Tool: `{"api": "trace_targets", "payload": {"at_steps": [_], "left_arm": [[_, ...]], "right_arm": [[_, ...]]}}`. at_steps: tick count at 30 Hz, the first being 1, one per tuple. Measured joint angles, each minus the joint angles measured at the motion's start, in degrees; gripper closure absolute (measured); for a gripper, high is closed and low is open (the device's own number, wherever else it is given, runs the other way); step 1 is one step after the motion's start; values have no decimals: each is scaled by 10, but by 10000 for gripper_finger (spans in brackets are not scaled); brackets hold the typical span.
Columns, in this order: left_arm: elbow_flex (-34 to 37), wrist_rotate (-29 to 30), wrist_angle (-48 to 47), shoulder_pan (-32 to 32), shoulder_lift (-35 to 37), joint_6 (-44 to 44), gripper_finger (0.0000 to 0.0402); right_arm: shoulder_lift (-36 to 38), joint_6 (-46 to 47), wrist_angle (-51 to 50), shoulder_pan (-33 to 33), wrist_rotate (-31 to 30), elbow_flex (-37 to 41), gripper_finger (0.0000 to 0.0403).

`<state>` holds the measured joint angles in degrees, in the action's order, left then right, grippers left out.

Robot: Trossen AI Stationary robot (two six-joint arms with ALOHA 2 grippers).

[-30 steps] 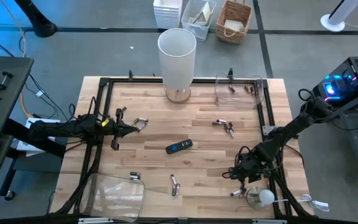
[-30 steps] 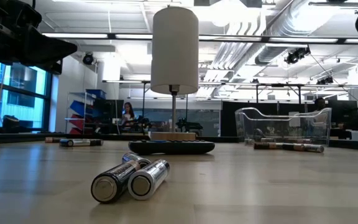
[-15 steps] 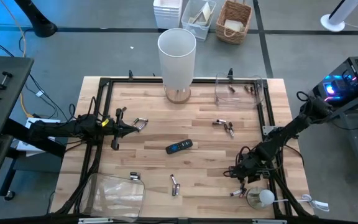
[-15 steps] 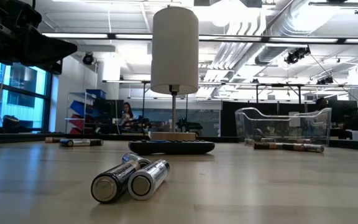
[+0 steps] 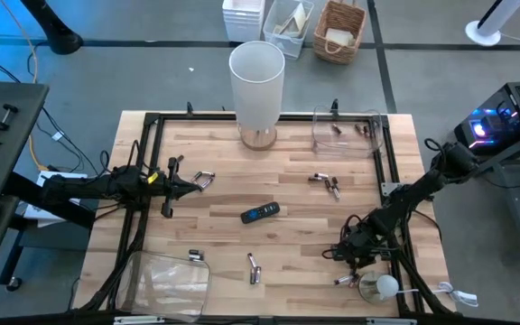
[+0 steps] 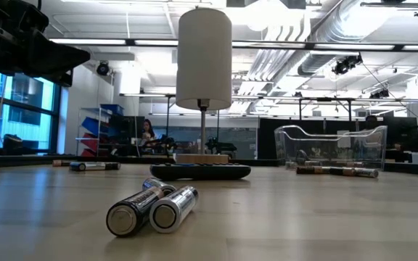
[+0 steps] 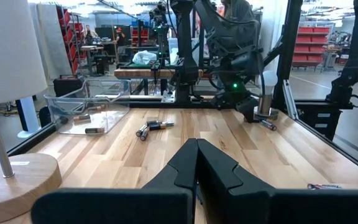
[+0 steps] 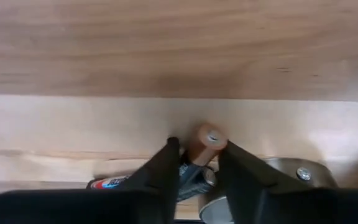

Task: Sort batteries
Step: Put the black battery into the top transparent bin

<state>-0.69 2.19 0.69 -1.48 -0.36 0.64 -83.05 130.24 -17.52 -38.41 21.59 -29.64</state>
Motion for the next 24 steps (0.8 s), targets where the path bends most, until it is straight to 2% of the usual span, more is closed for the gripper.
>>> {"api": "trace_targets", "payload": {"at_steps": [3,10,14,18,24], "left_arm": [[0,0,0,0,0,0,401],[0,0,0,0,0,0,401],[0,0,0,0,0,0,401],[0,0,0,0,0,0,401],[0,0,0,0,0,0,401]], "right_arm": [[0,-20,-2,0,-6,0,365],[12,-70,-46,11,-38,-23,370],[45,-110,-126,32,-118,-54,370],[92,-158,-173,69,-172,-90,370],[159,-286,-163,158,-342,-143,370]]}}
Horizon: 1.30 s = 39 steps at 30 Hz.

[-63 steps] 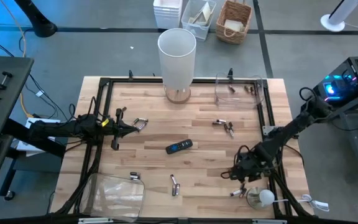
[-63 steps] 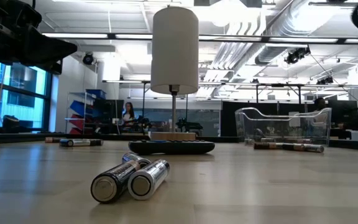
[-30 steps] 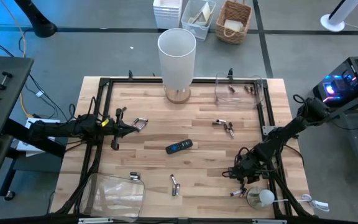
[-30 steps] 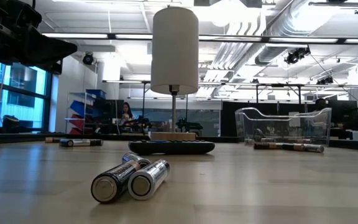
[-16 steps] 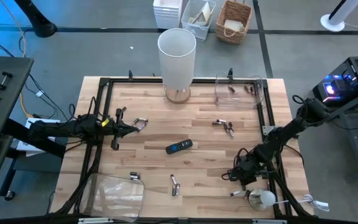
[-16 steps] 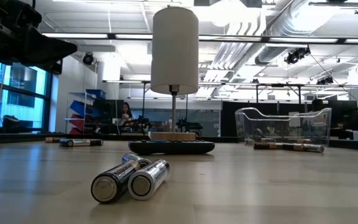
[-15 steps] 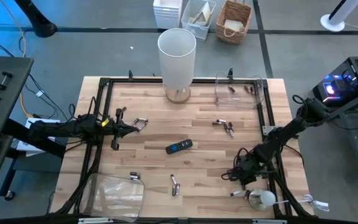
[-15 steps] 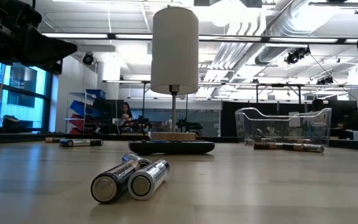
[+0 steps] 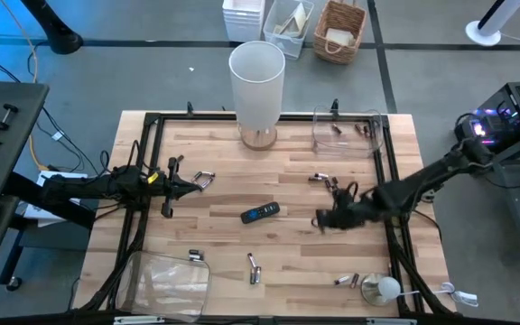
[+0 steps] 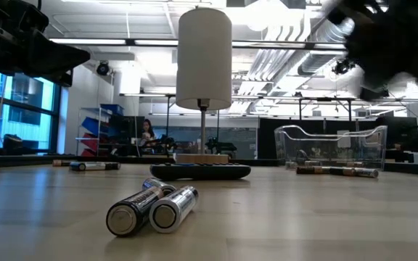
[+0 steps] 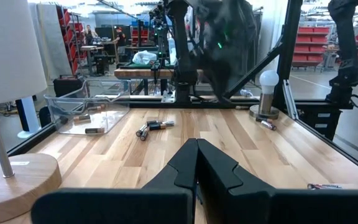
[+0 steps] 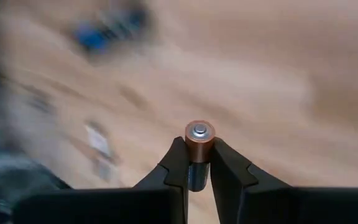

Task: Sort batteries
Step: Put the black battery into the top transparent bin

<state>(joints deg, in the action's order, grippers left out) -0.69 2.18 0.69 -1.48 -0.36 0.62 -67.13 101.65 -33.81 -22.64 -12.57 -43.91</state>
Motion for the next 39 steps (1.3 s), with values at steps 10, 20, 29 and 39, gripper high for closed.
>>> {"api": "trace_targets", "payload": {"at_steps": [10,20,29,39], "left_arm": [[0,0,0,0,0,0,401],[0,0,0,0,0,0,401],[0,0,0,0,0,0,401],[0,0,0,0,0,0,401]], "right_arm": [[81,-377,51,329,-146,-59,370],[16,-506,-46,591,-133,-62,370],[-38,-557,-31,637,-50,-62,252],[-10,-633,76,590,81,-117,228]]}}
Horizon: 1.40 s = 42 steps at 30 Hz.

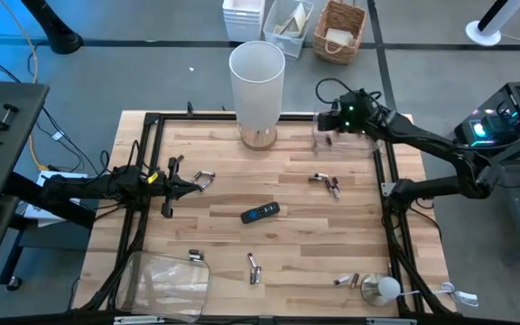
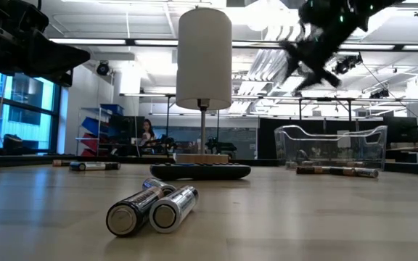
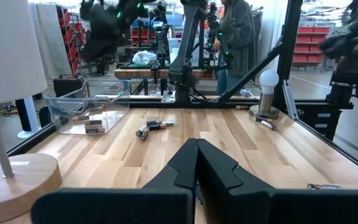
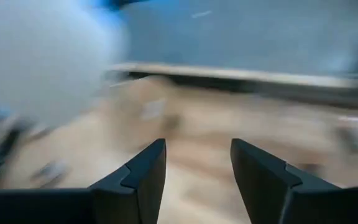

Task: Sort batteries
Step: Put the black battery into the top transparent bin

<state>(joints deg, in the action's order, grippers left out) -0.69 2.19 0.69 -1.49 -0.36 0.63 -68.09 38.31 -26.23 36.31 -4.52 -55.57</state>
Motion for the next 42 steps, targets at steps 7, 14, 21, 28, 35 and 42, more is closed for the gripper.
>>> {"api": "trace_targets", "payload": {"at_steps": [7,14,21,28,35,42], "left_arm": [[0,0,0,0,0,0,401],[0,0,0,0,0,0,401],[0,0,0,0,0,0,401],[0,0,0,0,0,0,401],[0,0,0,0,0,0,401],[0,0,0,0,0,0,401]], "right_arm": [[-17,45,2,-240,41,-25,232],[-129,329,80,-519,-67,-25,232],[-321,469,67,-630,-85,-165,232],[-489,441,-69,-629,-16,-415,232],[-610,414,-134,-620,66,-561,231],[-677,447,-133,-621,82,-594,231]]}}
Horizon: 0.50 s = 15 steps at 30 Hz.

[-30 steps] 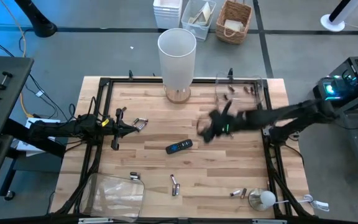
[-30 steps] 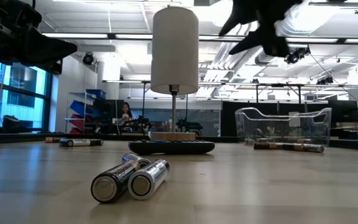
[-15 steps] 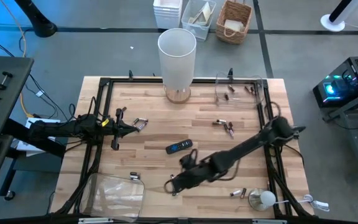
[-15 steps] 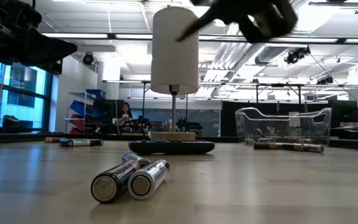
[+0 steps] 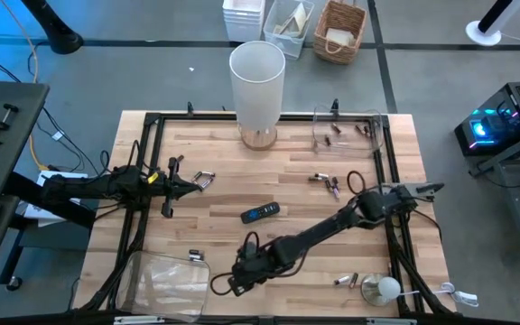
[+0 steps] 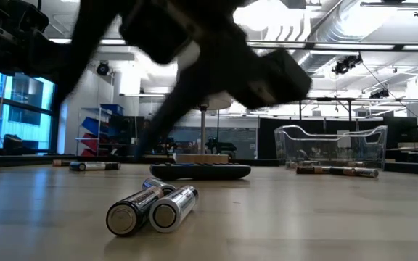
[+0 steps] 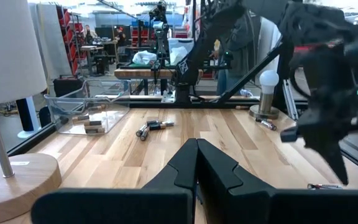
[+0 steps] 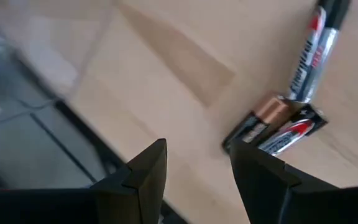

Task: Sort batteries
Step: Put the black battery into the top transparent bin

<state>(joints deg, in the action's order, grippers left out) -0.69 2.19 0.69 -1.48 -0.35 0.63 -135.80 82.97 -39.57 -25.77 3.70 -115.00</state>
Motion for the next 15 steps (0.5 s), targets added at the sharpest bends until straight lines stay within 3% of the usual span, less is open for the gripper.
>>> {"api": "trace_targets", "payload": {"at_steps": [15], "left_arm": [[0,0,0,0,0,0,401]], "right_arm": [[-9,34,-60,-1,-43,-1,231]]}}
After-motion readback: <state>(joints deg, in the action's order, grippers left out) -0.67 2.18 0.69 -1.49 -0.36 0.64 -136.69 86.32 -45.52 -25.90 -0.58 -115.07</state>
